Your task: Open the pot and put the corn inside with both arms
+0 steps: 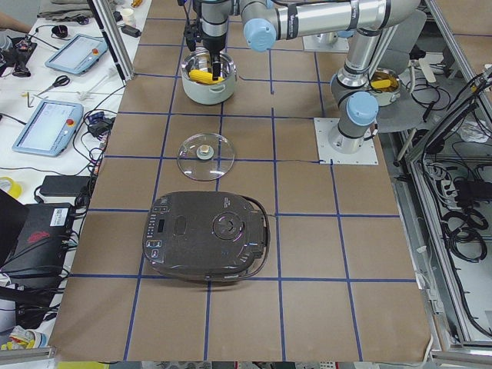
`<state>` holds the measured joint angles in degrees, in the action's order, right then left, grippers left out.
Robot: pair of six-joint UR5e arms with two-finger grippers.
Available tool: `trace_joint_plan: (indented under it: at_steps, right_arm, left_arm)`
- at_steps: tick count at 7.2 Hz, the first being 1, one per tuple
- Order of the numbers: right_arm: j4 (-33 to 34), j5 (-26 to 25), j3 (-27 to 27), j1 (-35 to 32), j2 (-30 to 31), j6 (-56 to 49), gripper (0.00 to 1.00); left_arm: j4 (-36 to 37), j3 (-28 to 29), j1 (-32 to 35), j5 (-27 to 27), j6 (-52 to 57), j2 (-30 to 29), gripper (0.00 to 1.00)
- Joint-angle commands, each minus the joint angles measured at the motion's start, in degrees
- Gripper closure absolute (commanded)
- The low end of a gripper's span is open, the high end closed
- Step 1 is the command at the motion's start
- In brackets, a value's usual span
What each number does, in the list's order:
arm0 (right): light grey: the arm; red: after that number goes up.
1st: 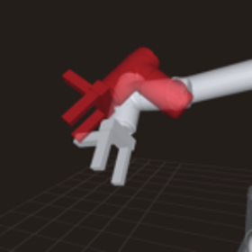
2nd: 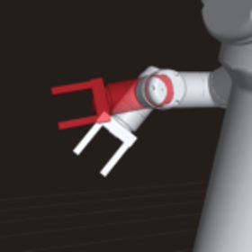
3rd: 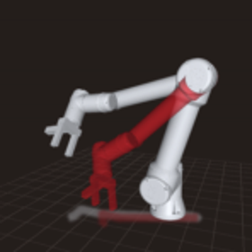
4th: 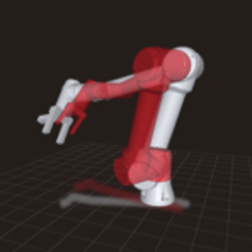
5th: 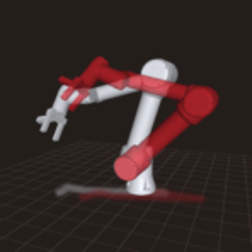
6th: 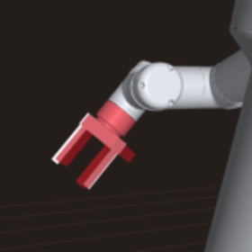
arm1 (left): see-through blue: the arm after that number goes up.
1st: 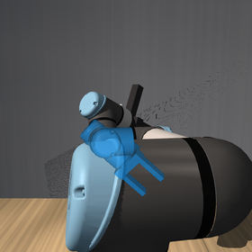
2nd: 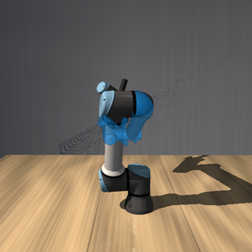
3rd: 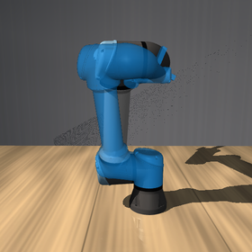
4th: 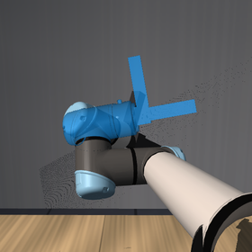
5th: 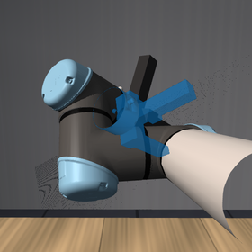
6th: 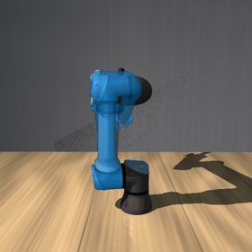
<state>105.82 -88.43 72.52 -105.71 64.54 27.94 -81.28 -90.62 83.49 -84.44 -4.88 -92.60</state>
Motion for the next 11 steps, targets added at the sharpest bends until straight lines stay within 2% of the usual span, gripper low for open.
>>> trace_joint_plan:
  at_steps: [1,2,3,6,8,11]
  right_arm:
    - [-5.94,-0.34,3.49,8.72,7.14,-12.93,0.0]
    - [-7.98,-0.34,5.25,13.46,11.44,-20.56,0.0]
    - [-13.31,-0.43,7.79,16.64,15.4,-23.86,0.0]
    - [-17.48,-3.77,12.29,18.43,21.66,-24.68,0.0]
    - [-17.06,-3.42,14.31,17.9,22.12,-23.72,0.0]
    - [-17.4,-3.51,14.23,17.73,23.0,-23.89,0.0]
  left_arm:
    - [-1.51,0.44,7.18,-5.52,-2.5,3.29,0.0]
    - [-1.78,0.61,8.95,-5.03,-2.5,3.47,0.0]
    - [-1.78,1.14,9.15,-5.81,-1.98,4.0,0.0]
    - [-4.24,1.14,8.54,-6.52,0.13,4.18,0.0]
    - [-4.33,2.28,8.19,-6.61,0.14,4.27,0.0]
    - [-6.25,3.25,5.98,-6.52,0.23,4.53,0.0]
